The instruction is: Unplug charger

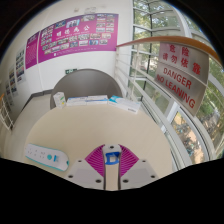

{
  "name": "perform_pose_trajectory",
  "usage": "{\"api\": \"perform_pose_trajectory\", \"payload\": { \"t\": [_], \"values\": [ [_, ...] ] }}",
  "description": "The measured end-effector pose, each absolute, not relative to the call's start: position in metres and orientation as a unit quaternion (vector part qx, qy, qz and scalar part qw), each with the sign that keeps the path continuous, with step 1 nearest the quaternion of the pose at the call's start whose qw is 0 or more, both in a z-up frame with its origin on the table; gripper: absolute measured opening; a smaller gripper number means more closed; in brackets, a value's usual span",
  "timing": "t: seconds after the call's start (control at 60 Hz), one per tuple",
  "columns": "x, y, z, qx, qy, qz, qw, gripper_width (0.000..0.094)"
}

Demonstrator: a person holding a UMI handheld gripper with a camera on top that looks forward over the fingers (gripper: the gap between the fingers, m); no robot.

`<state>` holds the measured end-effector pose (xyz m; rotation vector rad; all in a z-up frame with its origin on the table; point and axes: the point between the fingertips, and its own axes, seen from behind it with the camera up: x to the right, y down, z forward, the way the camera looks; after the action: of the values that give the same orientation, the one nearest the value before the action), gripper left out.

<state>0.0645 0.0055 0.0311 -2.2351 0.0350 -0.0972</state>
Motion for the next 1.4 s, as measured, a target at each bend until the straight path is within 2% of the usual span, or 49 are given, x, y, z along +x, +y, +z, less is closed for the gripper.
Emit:
{"api": "perform_pose_trajectory", "payload": {
  "t": [0.017,0.1,0.15,0.233,0.283,0.367,0.417,0.467,0.633,0.883,1.15,1.4],
  "values": [
    [0.066,0.001,0.034,-0.903,0.013,-0.038,0.427,0.0159],
    [0.071,-0.012,0.006,-0.920,0.009,-0.036,0.390,0.0205],
    [0.075,-0.017,-0.009,-0.922,0.010,-0.029,0.387,0.0240],
    [0.077,-0.018,-0.009,-0.920,0.016,-0.021,0.390,0.0332],
    [0.080,-0.016,-0.005,-0.917,0.016,-0.023,0.398,0.0464],
    [0.085,-0.015,0.008,-0.913,0.014,-0.026,0.407,0.0758],
    [0.084,-0.016,0.020,-0.908,0.014,-0.028,0.417,0.0876],
    [0.085,-0.020,0.034,-0.903,0.011,-0.031,0.429,0.0841],
    [0.075,-0.060,0.090,-0.886,0.003,-0.034,0.463,0.0859],
    [0.052,-0.185,0.146,-0.876,0.007,-0.039,0.482,0.0856],
    [0.041,-0.280,0.166,-0.873,-0.004,-0.047,0.485,0.0854],
    [0.036,-0.302,0.174,-0.869,-0.003,-0.044,0.493,0.0853]
  ]
}}
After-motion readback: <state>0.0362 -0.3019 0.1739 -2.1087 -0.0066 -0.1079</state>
